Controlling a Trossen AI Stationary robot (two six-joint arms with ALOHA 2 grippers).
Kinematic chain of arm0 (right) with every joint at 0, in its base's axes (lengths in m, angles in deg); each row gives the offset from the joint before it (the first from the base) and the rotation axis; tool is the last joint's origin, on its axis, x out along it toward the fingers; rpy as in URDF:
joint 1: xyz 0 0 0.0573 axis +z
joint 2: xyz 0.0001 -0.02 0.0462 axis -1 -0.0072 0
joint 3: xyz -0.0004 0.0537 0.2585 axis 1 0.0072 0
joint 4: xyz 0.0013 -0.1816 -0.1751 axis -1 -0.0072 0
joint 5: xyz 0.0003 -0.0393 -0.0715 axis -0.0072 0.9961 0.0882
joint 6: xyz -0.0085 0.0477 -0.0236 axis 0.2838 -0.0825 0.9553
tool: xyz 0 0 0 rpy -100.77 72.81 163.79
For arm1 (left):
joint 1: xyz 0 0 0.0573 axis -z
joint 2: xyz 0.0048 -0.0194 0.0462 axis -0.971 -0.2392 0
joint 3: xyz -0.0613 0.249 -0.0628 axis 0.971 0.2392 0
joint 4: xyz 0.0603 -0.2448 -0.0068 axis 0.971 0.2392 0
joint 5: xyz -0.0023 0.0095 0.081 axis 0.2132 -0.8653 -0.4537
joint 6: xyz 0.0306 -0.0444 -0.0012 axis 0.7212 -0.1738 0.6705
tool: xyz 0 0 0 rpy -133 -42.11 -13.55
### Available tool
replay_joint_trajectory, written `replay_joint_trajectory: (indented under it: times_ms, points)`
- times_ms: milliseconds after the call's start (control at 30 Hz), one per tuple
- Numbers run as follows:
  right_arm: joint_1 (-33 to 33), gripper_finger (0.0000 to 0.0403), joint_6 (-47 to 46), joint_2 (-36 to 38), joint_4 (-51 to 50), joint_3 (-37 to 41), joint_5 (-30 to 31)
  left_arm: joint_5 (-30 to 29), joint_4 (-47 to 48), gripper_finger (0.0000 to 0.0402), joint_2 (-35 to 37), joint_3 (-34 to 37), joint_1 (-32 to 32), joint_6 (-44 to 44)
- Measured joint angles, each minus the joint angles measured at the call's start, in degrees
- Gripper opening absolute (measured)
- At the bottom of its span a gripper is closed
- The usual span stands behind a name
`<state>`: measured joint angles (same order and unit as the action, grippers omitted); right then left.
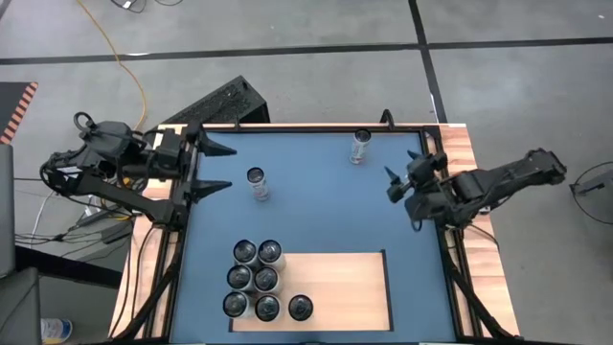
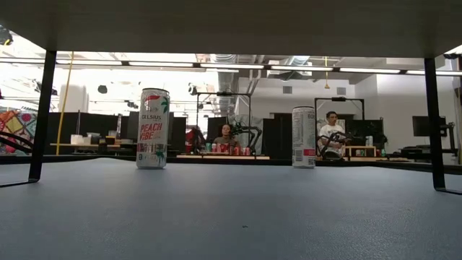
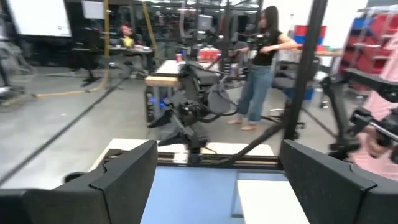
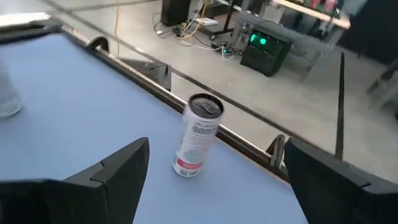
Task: Place canned beverage on shelf
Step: Put the right white pink soda can on the shelf aligned with the other white pink soda can
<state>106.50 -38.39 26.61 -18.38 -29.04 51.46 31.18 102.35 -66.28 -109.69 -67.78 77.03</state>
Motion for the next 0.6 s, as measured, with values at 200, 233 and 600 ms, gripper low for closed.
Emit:
replay_joint_trajectory:
  times_ms: [200, 233, 600]
  points:
    - [-13.3, 0.0356, 11.3, 8.6, 18.6, 9.1, -9.9, -2.2, -0.1, 0.0325, 0.0, 0.0, 0.0, 1.5]
    - [-15.8, 0.0356, 13.2, 9.1, 21.6, 9.8, -12.0, -2.4, -0.2, 0.0325, -0.2, 0.0, 0.0, 1.5]
    - [-40.4, 0.0356, 21.4, -1.8, 30.4, 4.0, -32.1, -5.8, -0.2, 0.0325, -1.8, 0.0, 0.0, 0.1]
